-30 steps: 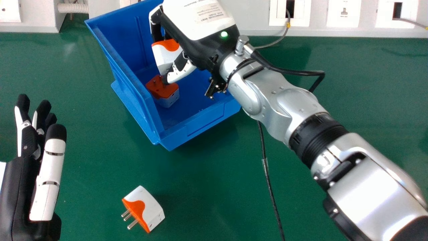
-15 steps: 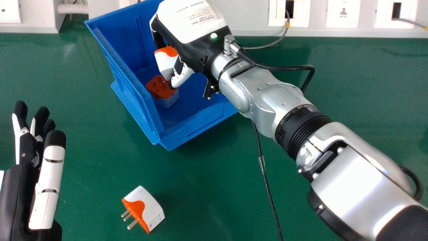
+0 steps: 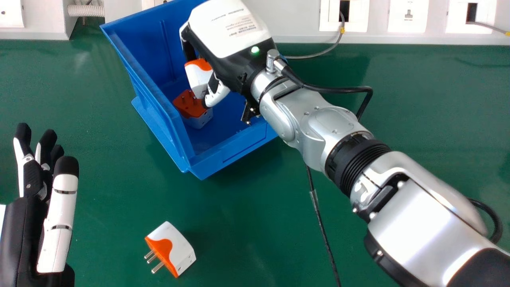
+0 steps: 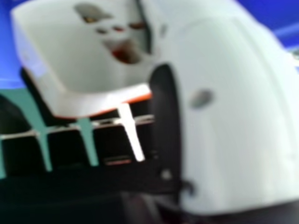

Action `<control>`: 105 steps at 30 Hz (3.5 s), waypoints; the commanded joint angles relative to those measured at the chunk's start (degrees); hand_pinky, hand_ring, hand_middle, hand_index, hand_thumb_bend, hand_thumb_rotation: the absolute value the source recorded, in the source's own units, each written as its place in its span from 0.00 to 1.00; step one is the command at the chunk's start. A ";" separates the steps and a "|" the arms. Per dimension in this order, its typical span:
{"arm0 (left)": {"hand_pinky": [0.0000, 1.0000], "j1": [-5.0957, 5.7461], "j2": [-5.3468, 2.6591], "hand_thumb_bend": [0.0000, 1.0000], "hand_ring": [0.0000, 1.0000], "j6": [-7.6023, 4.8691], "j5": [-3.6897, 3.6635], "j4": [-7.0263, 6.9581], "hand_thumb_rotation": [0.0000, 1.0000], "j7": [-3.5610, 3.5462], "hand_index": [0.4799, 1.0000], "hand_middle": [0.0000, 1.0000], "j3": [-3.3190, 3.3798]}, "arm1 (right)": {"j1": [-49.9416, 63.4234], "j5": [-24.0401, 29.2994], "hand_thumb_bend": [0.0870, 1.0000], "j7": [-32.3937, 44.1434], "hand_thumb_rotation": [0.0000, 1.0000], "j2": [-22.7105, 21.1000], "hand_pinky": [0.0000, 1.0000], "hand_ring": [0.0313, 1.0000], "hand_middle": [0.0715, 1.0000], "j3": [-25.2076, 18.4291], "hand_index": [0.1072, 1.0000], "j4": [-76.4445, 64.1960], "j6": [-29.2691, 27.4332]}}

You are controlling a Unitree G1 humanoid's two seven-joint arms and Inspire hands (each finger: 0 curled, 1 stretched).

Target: Pick all objects and put in blue box

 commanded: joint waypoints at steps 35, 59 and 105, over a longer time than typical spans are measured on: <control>1.00 -4.46 1.98 0.41 1.00 -2.24 -0.07 2.97 0.83 -1.09 0.99 1.00 0.67 | 21.49 -1.30 0.48 -22.81 0.42 -14.59 0.88 0.98 0.99 -2.55 0.98 -32.69 -9.28; 1.00 -4.72 3.14 0.41 1.00 -2.43 -0.65 3.50 0.84 -1.83 0.98 1.00 0.74 | 61.63 0.43 0.27 -19.72 0.36 -27.55 0.85 0.96 0.98 -14.32 0.96 -63.14 -12.14; 1.00 -4.03 3.93 0.40 1.00 -1.55 -3.11 2.85 0.82 -2.55 0.99 1.00 1.96 | 32.91 12.42 0.46 -11.26 0.44 -15.15 0.76 0.86 0.89 -18.16 0.88 -13.96 4.10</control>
